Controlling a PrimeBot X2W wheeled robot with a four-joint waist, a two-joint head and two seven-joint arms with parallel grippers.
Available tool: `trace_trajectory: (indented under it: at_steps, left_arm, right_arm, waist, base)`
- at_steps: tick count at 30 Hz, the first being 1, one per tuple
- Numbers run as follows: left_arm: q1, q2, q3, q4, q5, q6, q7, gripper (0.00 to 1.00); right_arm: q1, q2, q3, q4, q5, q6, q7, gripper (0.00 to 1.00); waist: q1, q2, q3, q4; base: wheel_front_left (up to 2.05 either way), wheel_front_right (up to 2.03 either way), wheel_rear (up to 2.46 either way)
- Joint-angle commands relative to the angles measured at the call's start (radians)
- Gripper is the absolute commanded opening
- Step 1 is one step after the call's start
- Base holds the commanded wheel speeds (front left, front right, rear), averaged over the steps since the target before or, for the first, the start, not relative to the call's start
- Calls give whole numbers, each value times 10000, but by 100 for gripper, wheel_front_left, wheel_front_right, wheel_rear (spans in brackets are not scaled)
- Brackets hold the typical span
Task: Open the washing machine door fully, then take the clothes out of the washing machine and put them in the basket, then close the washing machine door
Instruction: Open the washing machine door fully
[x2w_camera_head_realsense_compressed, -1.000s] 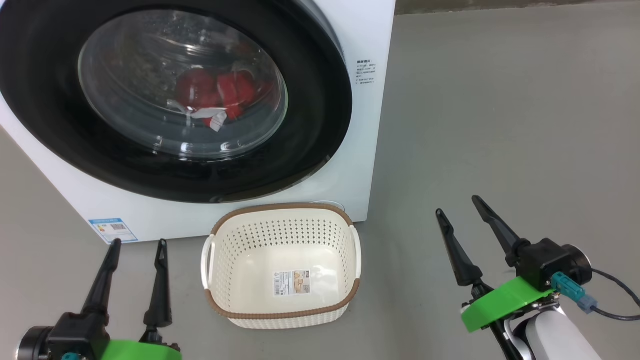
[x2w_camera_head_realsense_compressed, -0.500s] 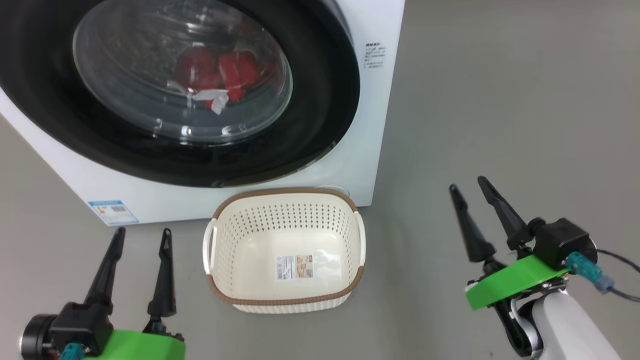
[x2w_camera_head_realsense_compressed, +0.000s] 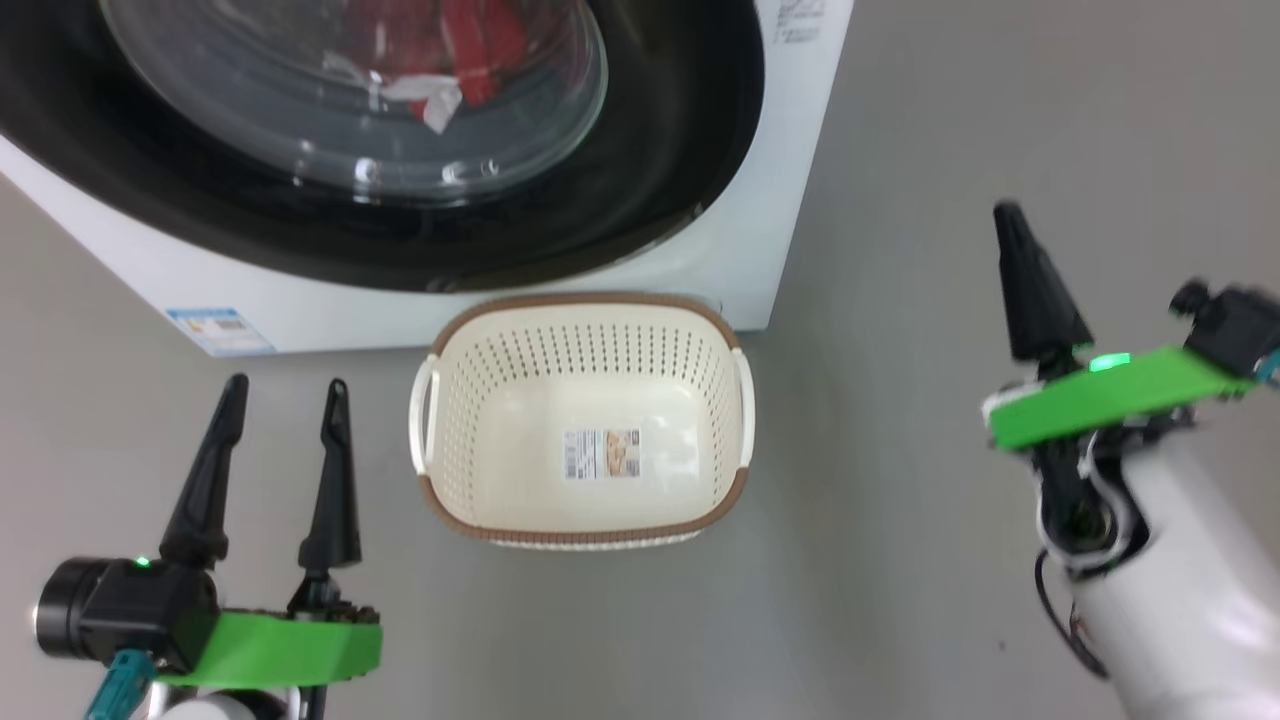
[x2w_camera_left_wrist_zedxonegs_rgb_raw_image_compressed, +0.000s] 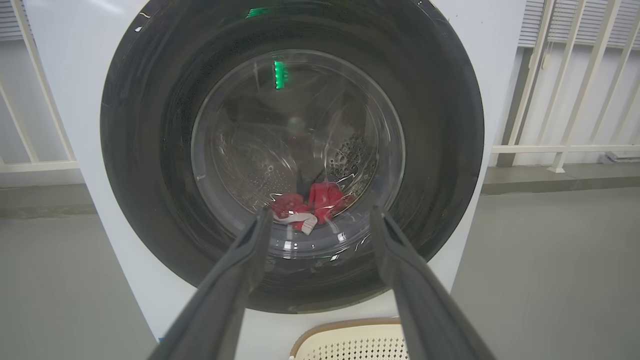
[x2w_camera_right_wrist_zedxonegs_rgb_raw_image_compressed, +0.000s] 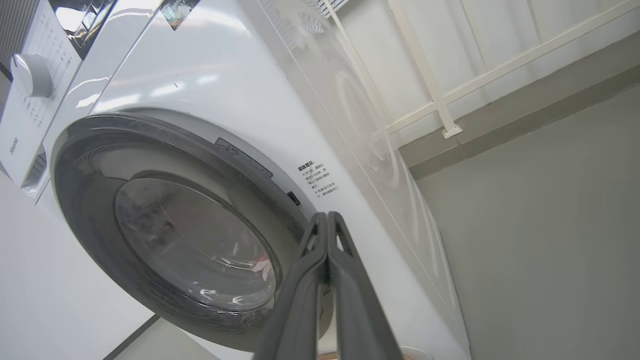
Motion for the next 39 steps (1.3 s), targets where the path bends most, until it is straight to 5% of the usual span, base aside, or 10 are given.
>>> trace_trajectory:
  at_steps: [1, 11, 18, 30, 39]
  left_arm:
    - [-319, 179, 234, -326, -48, 70, -78, 100]
    - [-1003, 179, -88, -640, 122, 280, -78, 100]
    - [-1372, 179, -221, -710, 94, 377, -78, 100]
    - [-1726, 179, -485, -758, -50, 529, -78, 100]
    - [-1850, 179, -617, -698, -53, 583, -78, 100]
  right_arm:
    - [-353, -93, 274, -185, 278, 4, -65, 0]
    - [-2969, -1050, 1123, 273, 4535, 4, 1950, 0]
    - [-4225, -1066, 976, 332, 6712, 4, 3959, 0]
    - [-5715, -697, 328, 685, 8225, 4, 6369, 0]
    - [-6568, -431, 97, 906, 8074, 4, 7378, 0]
  waist:
    - [0, 0, 485, 144]
    - [0, 0, 1876, 283]
    - [0, 0, 2565, 407]
    - [0, 0, 3558, 599]
    - [0, 0, 3897, 782]
  base:
    - [0, 0, 0]
    - [0, 0, 0]
    - [0, 0, 0]
    - [0, 0, 0]
    - [0, 0, 0]
